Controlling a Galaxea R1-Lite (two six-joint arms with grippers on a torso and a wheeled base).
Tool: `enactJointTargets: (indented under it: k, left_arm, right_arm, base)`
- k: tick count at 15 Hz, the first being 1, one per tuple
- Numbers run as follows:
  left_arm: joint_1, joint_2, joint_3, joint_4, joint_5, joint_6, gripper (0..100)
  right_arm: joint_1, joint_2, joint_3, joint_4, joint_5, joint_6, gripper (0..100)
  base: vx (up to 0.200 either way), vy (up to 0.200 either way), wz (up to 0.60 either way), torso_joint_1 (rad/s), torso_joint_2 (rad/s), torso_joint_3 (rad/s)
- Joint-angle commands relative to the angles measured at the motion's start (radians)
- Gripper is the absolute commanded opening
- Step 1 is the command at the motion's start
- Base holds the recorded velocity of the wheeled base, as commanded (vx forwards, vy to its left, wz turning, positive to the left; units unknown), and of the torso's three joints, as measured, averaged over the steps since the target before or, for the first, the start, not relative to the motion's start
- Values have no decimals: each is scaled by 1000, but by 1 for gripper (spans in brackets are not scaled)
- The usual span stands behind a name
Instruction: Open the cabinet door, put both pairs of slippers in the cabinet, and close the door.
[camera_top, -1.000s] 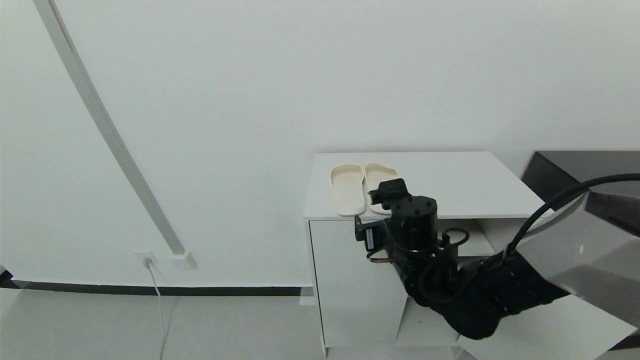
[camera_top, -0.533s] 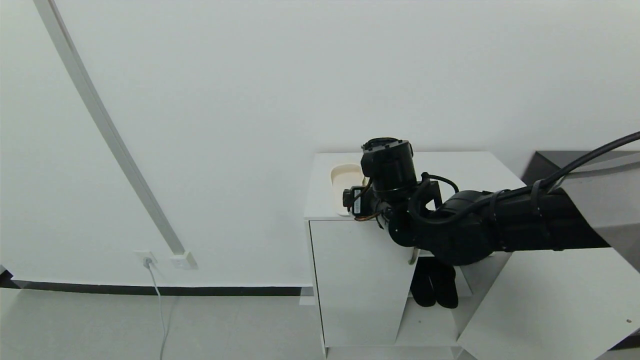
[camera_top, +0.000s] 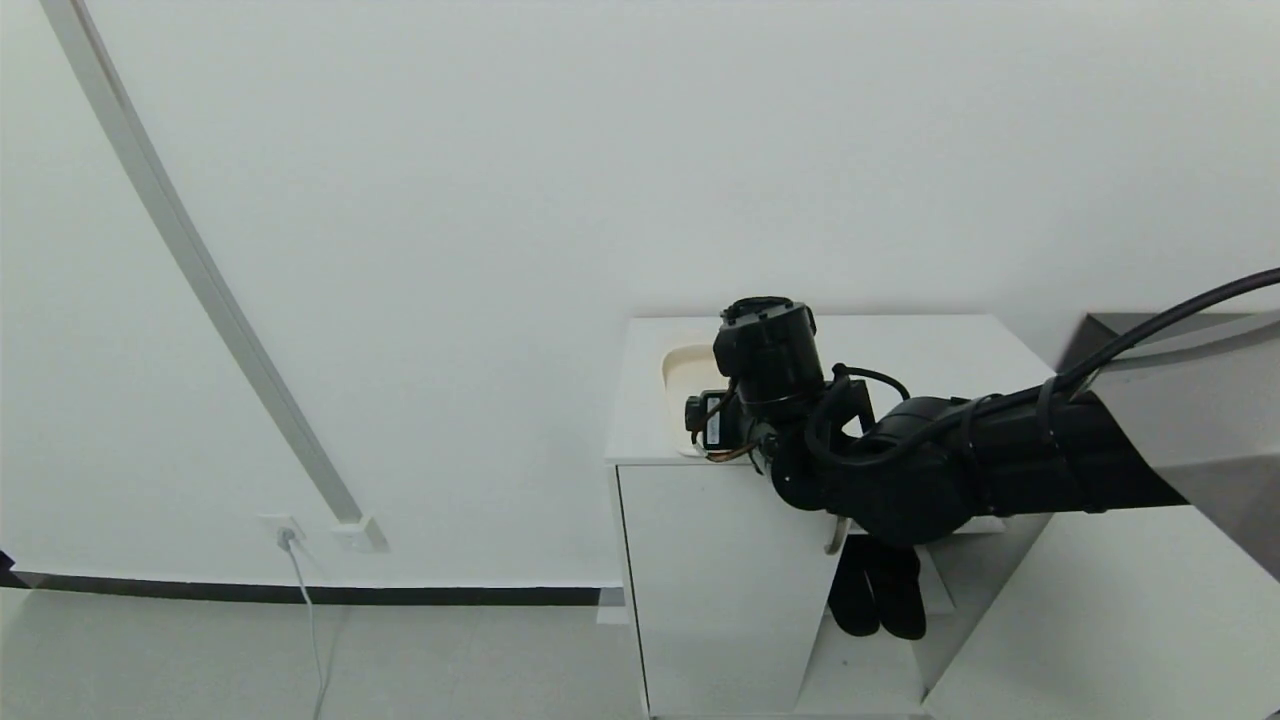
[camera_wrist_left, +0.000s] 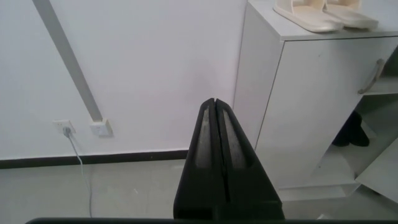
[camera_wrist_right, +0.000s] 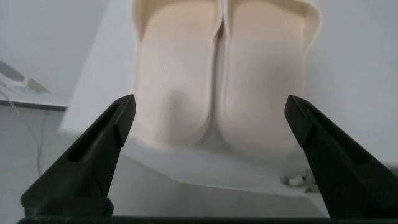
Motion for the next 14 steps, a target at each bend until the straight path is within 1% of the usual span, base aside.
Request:
enactJointTargets:
  k: [1, 2, 4, 7, 11, 14]
  left_arm:
    - [0, 0, 0, 0, 0, 1, 0]
    - [0, 0, 0, 0, 0, -1, 0]
    - [0, 0, 0, 0, 4, -2, 0]
    - [0, 0, 0, 0, 4, -2, 0]
    - [0, 0, 0, 0, 4, -2, 0]
    - [0, 0, 0, 0, 4, -2, 0]
  right_arm:
    - [1, 16, 6, -8, -2, 1, 100]
    - [2, 18, 17, -27, -2, 0, 100]
    - [1, 39, 23, -59, -1, -5, 100]
    - [-5, 69, 15, -70, 5, -10, 100]
    - [-41, 138, -84, -70, 7, -42, 100]
    - [-70, 211, -186, -77, 8, -71, 100]
  base:
    - [200, 0, 0, 7, -2, 2]
    - [200, 0, 0, 17, -2, -2]
    - [0, 0, 0, 0, 0, 0]
    - [0, 0, 0, 0, 0, 0]
    - [0, 0, 0, 0, 0, 0]
    - [0, 0, 0, 0, 0, 0]
